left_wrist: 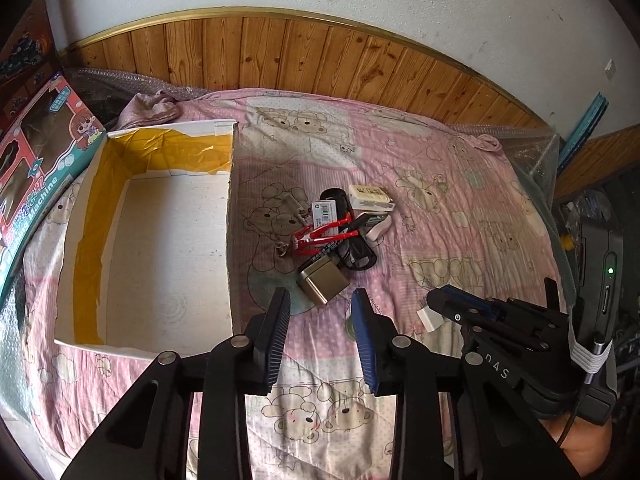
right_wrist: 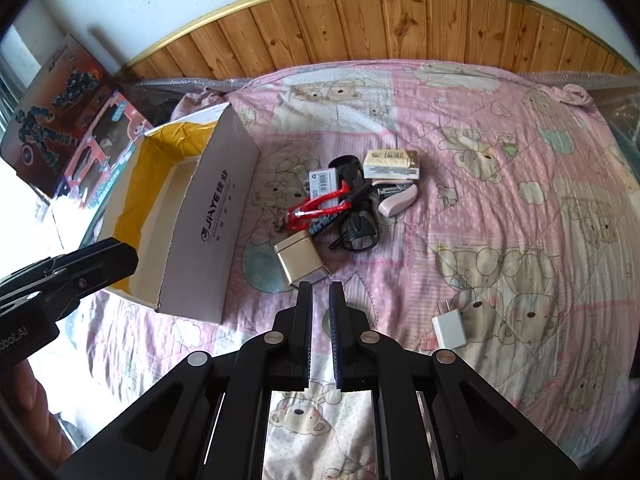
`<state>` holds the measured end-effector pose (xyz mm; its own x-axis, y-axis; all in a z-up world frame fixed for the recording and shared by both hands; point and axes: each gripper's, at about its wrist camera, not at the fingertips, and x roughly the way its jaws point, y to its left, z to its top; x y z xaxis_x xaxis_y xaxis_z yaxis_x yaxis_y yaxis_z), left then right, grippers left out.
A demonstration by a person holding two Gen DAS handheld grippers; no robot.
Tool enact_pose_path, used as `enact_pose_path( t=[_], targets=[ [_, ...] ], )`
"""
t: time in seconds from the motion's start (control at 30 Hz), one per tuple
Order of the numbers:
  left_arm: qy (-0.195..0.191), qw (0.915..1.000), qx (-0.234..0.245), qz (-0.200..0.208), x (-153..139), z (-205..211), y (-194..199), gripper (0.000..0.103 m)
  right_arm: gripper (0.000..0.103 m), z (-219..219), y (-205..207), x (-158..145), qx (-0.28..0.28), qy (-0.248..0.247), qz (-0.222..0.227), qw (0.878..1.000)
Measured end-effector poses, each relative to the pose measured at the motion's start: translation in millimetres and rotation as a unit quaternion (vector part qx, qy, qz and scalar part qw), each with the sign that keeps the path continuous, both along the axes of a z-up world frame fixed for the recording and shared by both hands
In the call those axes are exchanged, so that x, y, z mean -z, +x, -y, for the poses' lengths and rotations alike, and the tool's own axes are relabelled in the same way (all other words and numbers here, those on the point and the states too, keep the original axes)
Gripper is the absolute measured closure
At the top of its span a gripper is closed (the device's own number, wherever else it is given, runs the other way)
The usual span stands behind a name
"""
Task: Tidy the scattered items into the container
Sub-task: 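Move the left tool toward the red pliers and pink stapler pile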
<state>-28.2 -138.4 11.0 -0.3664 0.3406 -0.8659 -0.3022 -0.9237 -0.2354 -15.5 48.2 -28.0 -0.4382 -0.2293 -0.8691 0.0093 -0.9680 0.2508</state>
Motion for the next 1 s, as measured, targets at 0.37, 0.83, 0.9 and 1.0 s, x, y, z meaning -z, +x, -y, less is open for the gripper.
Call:
enact_pose_path(
  t=[0.37,0.83,0.9,1.0],
  targets=[
    [-0.022,0.9987,-0.007,0.045,31.2,-31.7,-23.5,0.071,0.065,-21.2,-21.7,15.5,-0.005,-0.012,0.016,1.000],
    [-0.057,0.9943,-0.031,0.084,74.0,-41.5,-62.5,0.041,0.060,-32.7,-67.5,64.7,-0.011,-0.065,0.063,0.996],
    [-0.060,0.9940,-0.032,0.087,79.3,-43.0,-68.8,0.041,0.060,-35.2,-74.7,72.3,-0.006,-0.071,0.071,0.995],
    [-0.061,0.9934,-0.031,0.092,88.1,-44.9,-80.4,0.041,0.060,-40.7,-84.9,84.3,0.004,-0.080,0.085,0.993]
  ],
)
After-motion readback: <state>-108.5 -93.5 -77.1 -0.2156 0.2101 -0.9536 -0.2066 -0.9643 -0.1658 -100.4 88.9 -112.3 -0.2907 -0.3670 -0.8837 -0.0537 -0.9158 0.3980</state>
